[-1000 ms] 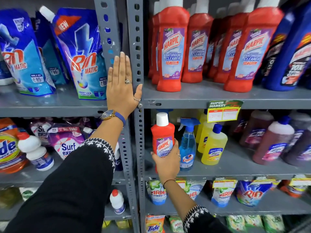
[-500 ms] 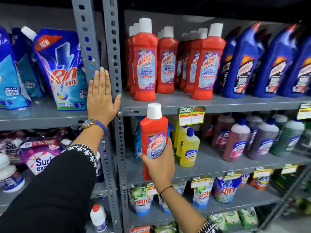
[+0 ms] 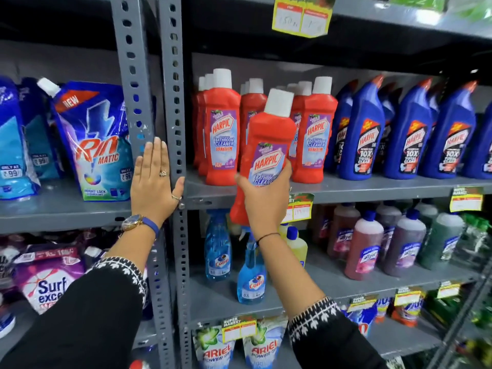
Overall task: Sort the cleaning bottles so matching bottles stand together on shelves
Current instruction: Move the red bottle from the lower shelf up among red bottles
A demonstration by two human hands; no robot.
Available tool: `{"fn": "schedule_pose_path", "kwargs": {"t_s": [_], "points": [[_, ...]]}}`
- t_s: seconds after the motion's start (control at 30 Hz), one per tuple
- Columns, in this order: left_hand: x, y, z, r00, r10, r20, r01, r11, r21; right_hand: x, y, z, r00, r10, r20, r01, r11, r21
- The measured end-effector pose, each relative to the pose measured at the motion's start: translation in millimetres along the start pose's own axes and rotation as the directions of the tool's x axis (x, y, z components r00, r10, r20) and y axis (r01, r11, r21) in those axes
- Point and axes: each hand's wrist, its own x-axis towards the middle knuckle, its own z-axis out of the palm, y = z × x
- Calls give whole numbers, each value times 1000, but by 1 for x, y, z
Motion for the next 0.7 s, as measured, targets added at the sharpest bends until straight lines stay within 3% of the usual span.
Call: {"fn": "schedule_pose_path", "kwargs": {"t_s": [0.4, 0.7], "points": [[1, 0, 1, 1000, -5, -11, 5, 1000, 12, 91, -14, 33, 996, -18, -88, 18, 1000, 1], [1, 1, 0, 1000, -6, -13, 6, 1000, 20, 108, 8, 57, 996, -93, 3, 93, 994, -50]]}}
